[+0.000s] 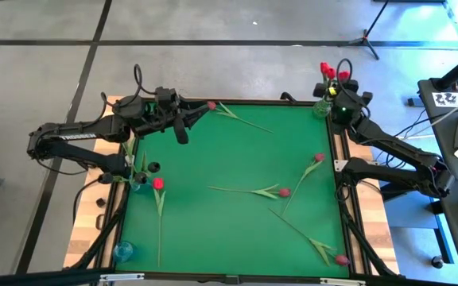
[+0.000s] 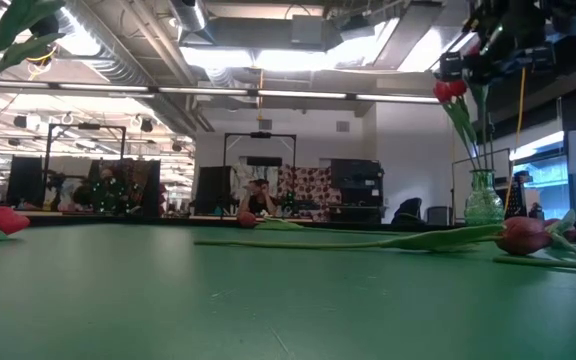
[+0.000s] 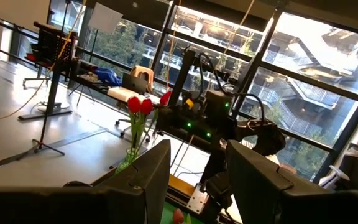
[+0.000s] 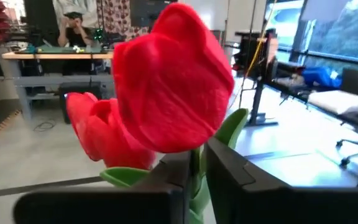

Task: Sort flowers into vase by color
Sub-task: Put the red tulip into the green vase

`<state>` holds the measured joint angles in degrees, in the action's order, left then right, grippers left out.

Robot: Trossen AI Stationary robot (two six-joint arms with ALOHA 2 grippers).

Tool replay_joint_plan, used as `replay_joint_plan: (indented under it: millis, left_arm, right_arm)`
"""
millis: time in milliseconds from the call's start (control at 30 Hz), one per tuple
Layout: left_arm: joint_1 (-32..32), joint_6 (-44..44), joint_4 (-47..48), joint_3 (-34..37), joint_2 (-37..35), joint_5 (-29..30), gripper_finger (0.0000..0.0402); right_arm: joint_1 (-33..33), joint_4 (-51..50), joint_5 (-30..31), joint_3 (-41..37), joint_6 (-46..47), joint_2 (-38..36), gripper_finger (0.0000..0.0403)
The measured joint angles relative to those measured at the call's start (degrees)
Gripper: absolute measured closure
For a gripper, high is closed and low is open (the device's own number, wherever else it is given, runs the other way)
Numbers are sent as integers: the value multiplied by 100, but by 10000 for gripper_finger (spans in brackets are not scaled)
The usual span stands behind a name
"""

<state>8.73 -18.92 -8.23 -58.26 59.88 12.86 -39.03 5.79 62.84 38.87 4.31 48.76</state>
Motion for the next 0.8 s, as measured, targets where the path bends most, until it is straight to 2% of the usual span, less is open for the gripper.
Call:
replay_joint_plan:
  millis: [233, 567, 800]
  left_arm:
    - [0, -90, 1, 0, 0, -4, 250]
    - [2, -149, 66, 0, 0, -90, 250]
    - [2, 95, 68, 0, -1, -30, 250]
  right_arm:
    - [0, -573, -628, 183, 467, -41, 309]
    - [0, -2418, -750, 1407, 957, -43, 197]
    - [0, -3258, -1560, 2267, 1204, -41, 146]
